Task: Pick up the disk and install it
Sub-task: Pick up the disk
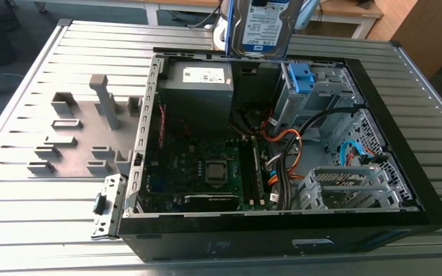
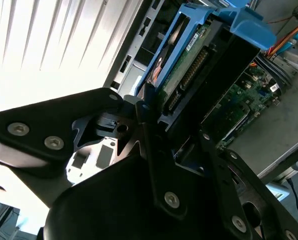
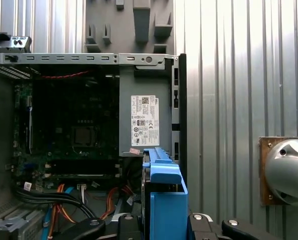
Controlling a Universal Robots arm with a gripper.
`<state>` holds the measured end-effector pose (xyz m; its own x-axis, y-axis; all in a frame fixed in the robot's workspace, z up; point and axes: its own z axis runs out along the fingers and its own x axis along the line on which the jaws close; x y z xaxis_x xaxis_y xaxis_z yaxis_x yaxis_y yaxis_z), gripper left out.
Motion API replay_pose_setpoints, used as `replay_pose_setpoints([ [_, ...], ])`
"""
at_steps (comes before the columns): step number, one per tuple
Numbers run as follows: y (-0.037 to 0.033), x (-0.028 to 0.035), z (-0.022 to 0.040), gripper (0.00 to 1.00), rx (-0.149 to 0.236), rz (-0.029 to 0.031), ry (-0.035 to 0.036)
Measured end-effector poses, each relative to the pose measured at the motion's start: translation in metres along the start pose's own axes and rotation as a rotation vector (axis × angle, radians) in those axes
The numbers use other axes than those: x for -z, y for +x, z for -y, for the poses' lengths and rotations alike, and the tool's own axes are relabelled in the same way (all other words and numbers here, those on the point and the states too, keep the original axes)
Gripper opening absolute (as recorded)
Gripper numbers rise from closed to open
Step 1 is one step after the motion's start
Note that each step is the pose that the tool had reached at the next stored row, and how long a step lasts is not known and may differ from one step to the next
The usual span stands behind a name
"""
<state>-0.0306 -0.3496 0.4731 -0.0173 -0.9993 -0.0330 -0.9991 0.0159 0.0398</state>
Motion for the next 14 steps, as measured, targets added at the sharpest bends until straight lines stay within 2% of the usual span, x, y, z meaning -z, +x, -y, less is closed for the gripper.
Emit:
replay_pose_setpoints([
  [14,0.0166,0.0005,0.0003,0.36,0.000,-0.0008,0.0001],
])
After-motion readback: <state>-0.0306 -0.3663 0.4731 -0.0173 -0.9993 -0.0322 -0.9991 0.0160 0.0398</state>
